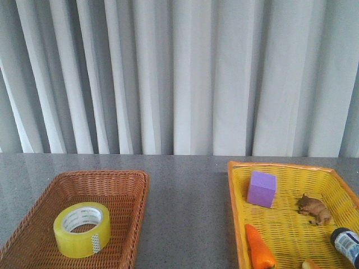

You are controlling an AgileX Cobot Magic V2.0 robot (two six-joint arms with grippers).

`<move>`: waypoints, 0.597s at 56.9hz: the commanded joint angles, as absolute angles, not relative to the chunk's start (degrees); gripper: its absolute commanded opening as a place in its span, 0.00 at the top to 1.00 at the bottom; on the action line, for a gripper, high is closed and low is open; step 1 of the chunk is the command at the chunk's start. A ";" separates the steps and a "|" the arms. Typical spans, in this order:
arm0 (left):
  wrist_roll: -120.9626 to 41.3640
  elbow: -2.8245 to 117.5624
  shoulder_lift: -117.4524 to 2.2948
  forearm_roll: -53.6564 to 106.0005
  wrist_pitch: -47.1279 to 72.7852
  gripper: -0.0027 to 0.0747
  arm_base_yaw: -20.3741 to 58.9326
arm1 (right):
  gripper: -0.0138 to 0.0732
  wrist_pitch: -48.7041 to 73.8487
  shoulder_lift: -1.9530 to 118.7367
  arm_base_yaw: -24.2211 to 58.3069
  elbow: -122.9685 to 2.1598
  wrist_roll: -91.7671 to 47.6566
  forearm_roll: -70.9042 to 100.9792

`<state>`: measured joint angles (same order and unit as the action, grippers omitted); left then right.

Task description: Transfer tape with both arms

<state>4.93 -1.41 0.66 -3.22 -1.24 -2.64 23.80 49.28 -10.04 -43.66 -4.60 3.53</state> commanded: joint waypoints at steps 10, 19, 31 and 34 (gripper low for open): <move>5.33 -0.95 1.55 -2.69 -5.31 0.97 -2.67 | 0.85 11.32 29.85 -10.37 -25.83 -5.00 3.05; 5.33 -0.95 1.55 -2.69 -5.31 0.97 -2.67 | 0.85 6.50 18.55 -10.37 -12.73 -5.00 2.70; 5.33 -0.95 1.55 -2.69 -5.31 0.97 -2.67 | 0.85 -1.65 7.54 -10.37 -0.24 -1.91 2.21; 5.33 -0.95 1.55 -2.69 -5.31 0.97 -2.67 | 0.85 -1.87 5.05 -10.37 1.90 -0.90 2.02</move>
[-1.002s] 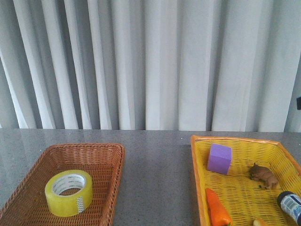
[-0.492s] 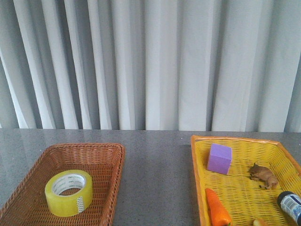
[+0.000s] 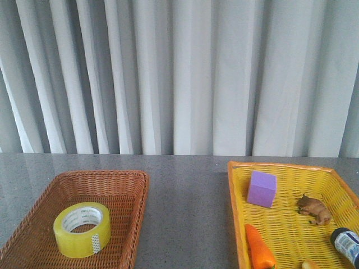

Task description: Transfer tape with both arms

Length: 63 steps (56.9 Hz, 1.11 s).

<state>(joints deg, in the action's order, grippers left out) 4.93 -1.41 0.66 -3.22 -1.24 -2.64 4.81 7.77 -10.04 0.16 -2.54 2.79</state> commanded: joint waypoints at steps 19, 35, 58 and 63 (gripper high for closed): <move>5.33 -0.95 1.55 -2.69 -5.31 0.97 -2.67 | 0.85 4.12 -1.34 -7.15 1.79 -0.63 -1.76; 5.33 -0.95 1.55 -2.69 -5.31 0.97 -2.67 | 0.85 4.24 -1.34 -2.16 1.79 -0.57 -1.93; 5.33 -0.95 1.55 -2.69 -5.31 0.97 -2.67 | 0.85 4.24 -1.34 -2.40 1.79 -0.57 -1.93; 5.33 -0.95 1.55 -2.69 -5.31 0.97 -2.67 | 0.85 4.24 -1.34 -2.40 1.79 -0.57 -1.93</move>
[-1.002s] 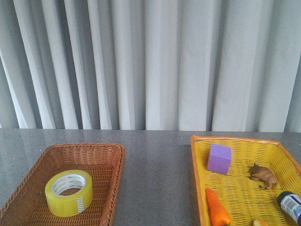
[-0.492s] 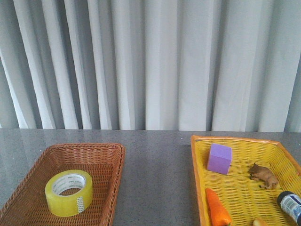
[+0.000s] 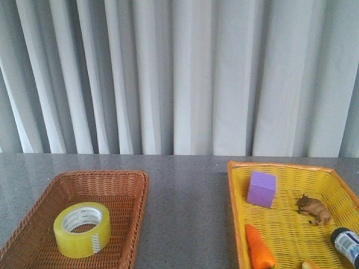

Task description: Transfer tape with both arms

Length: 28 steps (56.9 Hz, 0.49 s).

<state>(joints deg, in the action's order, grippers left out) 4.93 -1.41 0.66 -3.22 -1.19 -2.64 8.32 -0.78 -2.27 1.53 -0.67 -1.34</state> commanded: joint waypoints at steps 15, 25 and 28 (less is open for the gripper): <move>5.33 -0.95 1.55 -2.69 -5.31 0.97 -2.67 | 0.85 4.33 -1.24 -2.40 1.79 -0.62 -1.93; 5.33 -0.95 1.55 -2.69 -5.10 0.97 -2.67 | 0.85 4.33 -1.23 -2.40 1.79 -0.62 -1.93; 5.33 -0.95 1.55 -2.69 -4.49 0.97 -2.67 | 0.85 4.33 -1.23 -2.40 1.79 -0.62 -1.93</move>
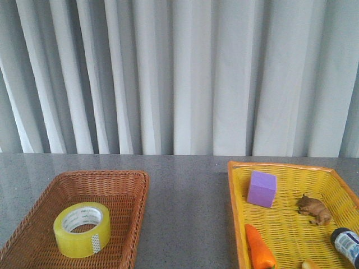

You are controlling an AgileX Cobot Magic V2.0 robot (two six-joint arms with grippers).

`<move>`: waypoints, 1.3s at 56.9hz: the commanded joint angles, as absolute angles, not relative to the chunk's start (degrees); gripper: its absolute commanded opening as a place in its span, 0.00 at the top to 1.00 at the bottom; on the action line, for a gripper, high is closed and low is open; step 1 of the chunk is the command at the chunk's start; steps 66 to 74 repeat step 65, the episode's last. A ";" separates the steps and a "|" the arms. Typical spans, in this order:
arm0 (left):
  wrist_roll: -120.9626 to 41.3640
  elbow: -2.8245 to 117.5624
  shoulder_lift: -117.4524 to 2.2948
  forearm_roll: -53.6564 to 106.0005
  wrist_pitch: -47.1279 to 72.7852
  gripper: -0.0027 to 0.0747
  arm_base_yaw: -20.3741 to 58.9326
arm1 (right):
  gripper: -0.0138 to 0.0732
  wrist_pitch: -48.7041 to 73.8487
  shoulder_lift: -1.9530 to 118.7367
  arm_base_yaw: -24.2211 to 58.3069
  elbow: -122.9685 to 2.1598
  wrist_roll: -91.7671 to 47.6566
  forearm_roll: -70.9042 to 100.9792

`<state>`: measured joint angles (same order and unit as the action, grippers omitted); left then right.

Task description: Transfer tape with both arms

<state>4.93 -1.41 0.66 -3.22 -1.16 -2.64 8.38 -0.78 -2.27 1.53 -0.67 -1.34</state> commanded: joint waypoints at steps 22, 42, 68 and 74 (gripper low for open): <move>5.33 -0.95 1.55 -2.69 -2.74 0.97 -2.67 | 0.85 4.28 -1.23 -2.40 1.79 -0.62 -1.93; 5.33 -0.95 1.55 -2.69 -2.75 0.97 -2.67 | 0.85 4.28 -1.23 -2.40 1.79 -0.62 -1.93; 5.33 -0.95 1.55 -2.69 -2.75 0.97 -2.67 | 0.85 4.22 -1.23 -2.40 1.79 -0.62 -1.93; 5.33 -0.95 1.55 -2.69 -2.75 0.97 -2.67 | 0.85 4.22 -1.23 -2.40 1.79 -0.62 -1.93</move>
